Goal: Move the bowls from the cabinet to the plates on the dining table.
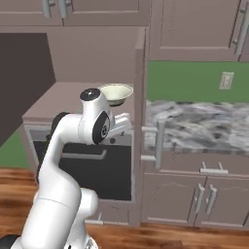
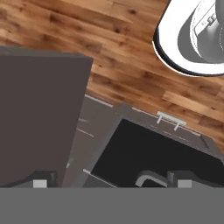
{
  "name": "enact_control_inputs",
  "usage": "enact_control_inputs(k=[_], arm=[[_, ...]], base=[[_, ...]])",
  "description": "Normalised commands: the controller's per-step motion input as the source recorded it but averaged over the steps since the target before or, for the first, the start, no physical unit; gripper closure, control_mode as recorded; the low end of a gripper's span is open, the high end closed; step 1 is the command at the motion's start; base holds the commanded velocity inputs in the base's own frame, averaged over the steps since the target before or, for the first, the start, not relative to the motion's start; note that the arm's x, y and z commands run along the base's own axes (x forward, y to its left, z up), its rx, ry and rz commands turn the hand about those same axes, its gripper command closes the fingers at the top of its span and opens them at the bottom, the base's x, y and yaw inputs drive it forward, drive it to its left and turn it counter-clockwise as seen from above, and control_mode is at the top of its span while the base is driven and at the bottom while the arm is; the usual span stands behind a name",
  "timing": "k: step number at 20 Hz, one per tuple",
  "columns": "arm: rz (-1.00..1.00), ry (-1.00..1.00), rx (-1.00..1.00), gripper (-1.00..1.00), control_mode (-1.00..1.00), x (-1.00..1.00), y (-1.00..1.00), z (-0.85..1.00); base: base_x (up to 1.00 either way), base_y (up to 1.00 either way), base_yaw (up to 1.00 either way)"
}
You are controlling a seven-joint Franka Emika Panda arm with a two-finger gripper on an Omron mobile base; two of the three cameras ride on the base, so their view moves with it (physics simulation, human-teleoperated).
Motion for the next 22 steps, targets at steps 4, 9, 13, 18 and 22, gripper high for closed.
enact_control_inputs(k=[4, 9, 13, 18, 22], arm=[[0.00, 0.00, 0.00, -1.00, 1.00, 0.00, 0.00, 0.00], [0.00, 0.00, 0.00, -1.00, 1.00, 0.00, 0.00, 0.00], [0.00, 0.00, 0.00, -1.00, 1.00, 0.00, 0.00, 0.00], [0.00, 0.00, 0.00, -1.00, 1.00, 0.00, 0.00, 0.00], [0.00, 0.00, 0.00, -1.00, 1.00, 0.00, 0.00, 0.00]], base=[[0.23, 0.58, -0.21], [0.08, 0.71, -0.21], [0.16, 0.38, -0.18], [0.36, 0.01, -0.12], [0.48, 0.00, -0.08]])
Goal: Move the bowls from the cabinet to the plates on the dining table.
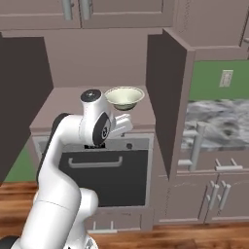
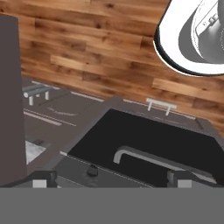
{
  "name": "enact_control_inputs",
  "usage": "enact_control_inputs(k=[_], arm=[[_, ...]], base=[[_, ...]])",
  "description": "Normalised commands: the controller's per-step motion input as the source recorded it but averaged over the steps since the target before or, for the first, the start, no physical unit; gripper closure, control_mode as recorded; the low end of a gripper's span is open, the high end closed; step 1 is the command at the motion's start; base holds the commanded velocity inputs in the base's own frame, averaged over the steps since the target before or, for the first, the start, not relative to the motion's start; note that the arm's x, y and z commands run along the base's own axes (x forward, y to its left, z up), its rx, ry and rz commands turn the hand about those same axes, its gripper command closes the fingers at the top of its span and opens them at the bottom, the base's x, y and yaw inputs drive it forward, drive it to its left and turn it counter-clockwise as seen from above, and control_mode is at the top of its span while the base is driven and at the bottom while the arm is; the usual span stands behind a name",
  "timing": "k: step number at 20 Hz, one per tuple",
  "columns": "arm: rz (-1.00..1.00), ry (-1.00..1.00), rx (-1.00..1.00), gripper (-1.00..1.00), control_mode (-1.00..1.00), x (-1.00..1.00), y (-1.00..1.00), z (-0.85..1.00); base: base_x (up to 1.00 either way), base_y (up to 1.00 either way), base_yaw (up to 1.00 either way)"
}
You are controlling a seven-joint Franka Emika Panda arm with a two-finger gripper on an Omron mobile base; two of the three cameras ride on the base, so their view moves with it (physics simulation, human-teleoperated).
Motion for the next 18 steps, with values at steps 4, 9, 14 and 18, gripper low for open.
enact_control_inputs(k=[4, 9, 14, 18], arm=[[0.00, 0.00, 0.00, -1.00, 1.00, 0.00, 0.00, 0.00], [0.00, 0.00, 0.00, -1.00, 1.00, 0.00, 0.00, 0.00], [0.00, 0.00, 0.00, -1.00, 1.00, 0.00, 0.00, 0.00], [0.00, 0.00, 0.00, -1.00, 1.00, 0.00, 0.00, 0.00]], base=[[0.49, 0.00, -0.05], [0.30, 0.00, -0.03], [0.23, 0.00, -0.04], [0.29, 0.00, -0.05]])
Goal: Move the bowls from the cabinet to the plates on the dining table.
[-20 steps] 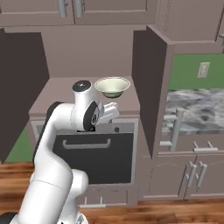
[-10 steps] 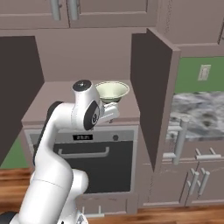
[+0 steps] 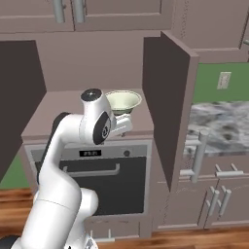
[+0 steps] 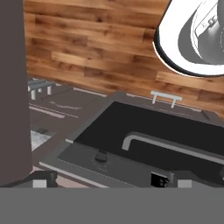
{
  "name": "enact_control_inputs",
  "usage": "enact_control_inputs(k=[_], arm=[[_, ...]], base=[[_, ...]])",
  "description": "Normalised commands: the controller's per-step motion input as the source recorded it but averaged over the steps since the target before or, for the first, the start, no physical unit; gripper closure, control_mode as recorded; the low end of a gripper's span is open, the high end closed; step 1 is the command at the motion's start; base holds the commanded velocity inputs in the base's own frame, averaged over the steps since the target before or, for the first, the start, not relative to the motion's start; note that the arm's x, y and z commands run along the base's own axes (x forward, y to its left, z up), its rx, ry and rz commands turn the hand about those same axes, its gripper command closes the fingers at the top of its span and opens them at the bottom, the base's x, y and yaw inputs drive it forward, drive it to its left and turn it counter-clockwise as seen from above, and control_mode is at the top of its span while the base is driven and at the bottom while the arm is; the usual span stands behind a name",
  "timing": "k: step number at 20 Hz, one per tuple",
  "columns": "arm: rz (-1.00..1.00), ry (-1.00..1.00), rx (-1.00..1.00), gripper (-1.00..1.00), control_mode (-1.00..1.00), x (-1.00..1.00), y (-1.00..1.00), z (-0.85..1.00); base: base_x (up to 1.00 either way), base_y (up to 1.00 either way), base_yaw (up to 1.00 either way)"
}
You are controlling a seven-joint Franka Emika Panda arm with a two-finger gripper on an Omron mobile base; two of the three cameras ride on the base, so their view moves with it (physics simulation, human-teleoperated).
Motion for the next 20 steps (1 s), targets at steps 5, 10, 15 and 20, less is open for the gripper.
enact_control_inputs(k=[5, 10, 15, 20], arm=[[0.00, 0.00, 0.00, -1.00, 1.00, 0.00, 0.00, 0.00], [0.00, 0.00, 0.00, -1.00, 1.00, 0.00, 0.00, 0.00], [0.00, 0.00, 0.00, -1.00, 1.00, 0.00, 0.00, 0.00], [-0.03, 0.00, -0.05, -1.00, -1.00, 0.02, 0.01, -0.01]], base=[[0.37, 0.00, -0.06], [0.35, 0.00, -0.07], [0.19, 0.00, -0.06], [0.03, 0.01, -0.02]])
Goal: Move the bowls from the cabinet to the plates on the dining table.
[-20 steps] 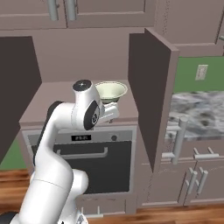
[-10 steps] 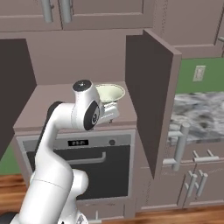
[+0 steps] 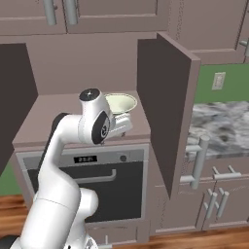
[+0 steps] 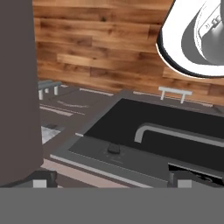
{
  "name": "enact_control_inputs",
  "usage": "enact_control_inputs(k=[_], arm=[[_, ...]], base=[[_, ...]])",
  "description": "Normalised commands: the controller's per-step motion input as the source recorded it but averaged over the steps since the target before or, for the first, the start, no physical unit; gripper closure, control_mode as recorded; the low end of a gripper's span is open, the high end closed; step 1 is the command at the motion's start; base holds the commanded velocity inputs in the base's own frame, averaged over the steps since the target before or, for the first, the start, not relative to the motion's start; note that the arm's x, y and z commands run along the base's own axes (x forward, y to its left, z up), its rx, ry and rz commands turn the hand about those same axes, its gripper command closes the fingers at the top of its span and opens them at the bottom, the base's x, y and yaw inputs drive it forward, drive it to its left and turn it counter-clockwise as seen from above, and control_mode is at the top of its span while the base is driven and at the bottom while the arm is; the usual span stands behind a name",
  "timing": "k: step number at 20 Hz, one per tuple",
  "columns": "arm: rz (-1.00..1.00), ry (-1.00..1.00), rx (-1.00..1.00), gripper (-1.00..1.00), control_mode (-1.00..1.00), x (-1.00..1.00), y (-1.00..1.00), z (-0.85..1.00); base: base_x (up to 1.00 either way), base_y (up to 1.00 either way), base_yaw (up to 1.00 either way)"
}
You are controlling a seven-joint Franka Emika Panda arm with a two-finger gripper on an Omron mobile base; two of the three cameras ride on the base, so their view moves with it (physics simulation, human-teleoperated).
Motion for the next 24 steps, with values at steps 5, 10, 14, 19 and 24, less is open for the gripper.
enact_control_inputs(k=[5, 10, 14, 19, 24], arm=[[-0.01, -0.01, -0.09, -1.00, -1.00, 0.06, 0.05, 0.00], [0.00, -0.03, -0.05, -1.00, -1.00, 0.01, 0.05, 0.21], [0.00, -0.03, 0.00, -1.00, -1.00, 0.00, 0.00, 0.25], [0.08, -0.01, 0.00, -1.00, -1.00, 0.01, 0.00, 0.06], [0.11, -0.01, 0.00, -1.00, -1.00, 0.11, 0.01, 0.00]], base=[[0.00, 0.00, 0.00], [0.00, 0.00, 0.00], [0.00, 0.00, 0.00], [0.00, 0.00, 0.00], [0.00, 0.00, 0.00]])
